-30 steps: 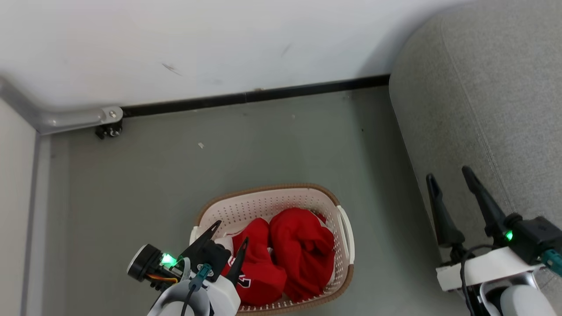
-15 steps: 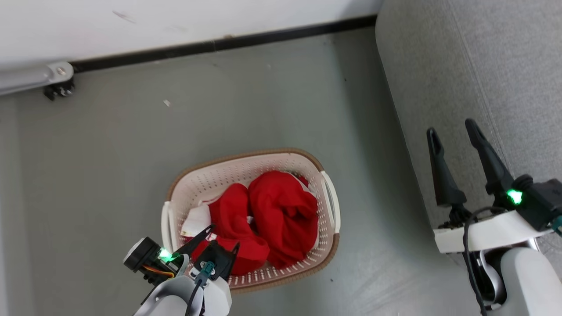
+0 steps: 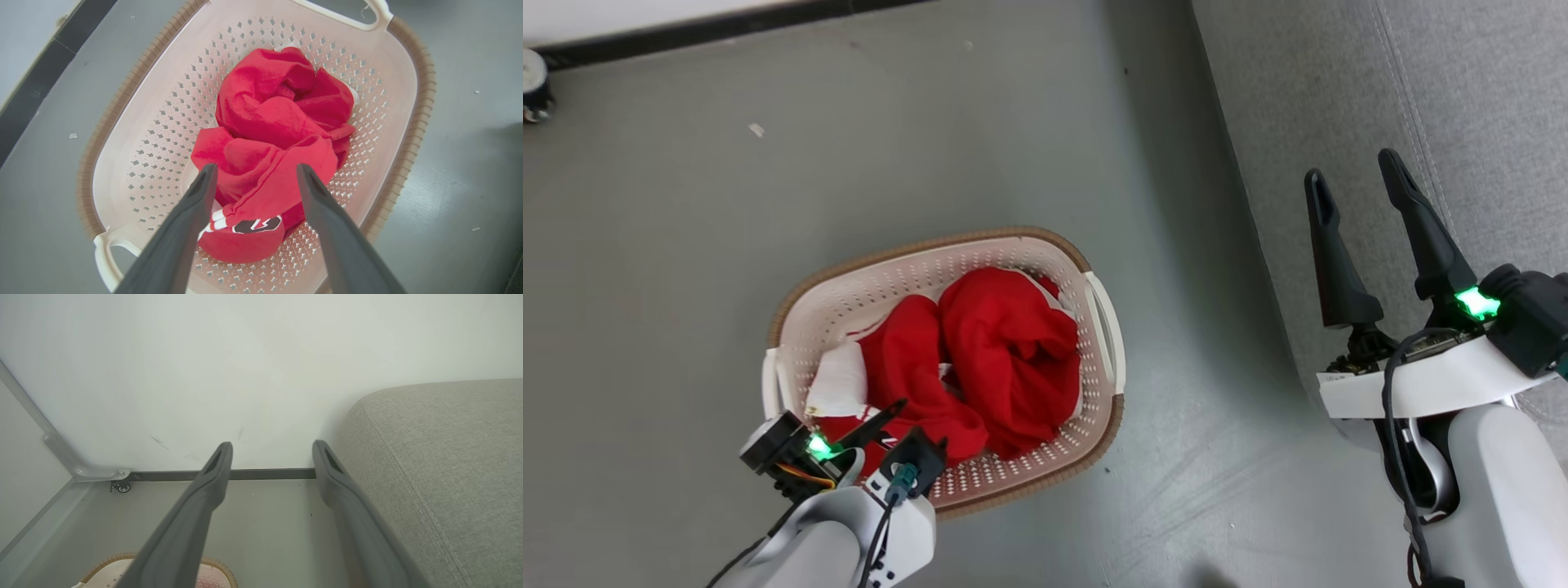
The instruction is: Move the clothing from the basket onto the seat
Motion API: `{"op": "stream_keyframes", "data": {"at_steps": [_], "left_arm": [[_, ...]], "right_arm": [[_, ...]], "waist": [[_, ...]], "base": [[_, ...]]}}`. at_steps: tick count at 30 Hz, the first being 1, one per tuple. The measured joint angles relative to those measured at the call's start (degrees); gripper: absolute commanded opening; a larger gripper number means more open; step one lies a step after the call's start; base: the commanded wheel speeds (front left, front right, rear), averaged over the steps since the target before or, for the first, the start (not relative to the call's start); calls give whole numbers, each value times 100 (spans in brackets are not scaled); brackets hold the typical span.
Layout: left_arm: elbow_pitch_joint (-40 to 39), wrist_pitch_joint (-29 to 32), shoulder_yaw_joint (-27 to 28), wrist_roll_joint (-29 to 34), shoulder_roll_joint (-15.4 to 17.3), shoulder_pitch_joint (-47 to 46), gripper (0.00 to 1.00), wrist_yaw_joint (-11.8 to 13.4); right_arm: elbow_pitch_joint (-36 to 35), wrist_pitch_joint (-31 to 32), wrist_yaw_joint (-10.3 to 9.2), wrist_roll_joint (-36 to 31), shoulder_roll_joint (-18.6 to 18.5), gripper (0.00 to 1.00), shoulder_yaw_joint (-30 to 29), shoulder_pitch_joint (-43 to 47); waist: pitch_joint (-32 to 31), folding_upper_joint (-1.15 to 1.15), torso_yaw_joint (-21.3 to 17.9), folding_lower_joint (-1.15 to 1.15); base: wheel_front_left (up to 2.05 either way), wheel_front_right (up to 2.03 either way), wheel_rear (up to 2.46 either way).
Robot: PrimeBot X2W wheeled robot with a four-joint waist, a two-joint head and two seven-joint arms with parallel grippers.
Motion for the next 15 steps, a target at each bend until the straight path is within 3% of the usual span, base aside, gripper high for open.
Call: {"op": "stream_keyframes", "data": {"at_steps": [15], "left_arm": [[424,4,-10,124,40,-418,100,51]], "right_arm": [[65,0,0,196,-4,100,148,-492]], "waist": [[576,0,-356,0]], "base": [[0,0,0]]}}
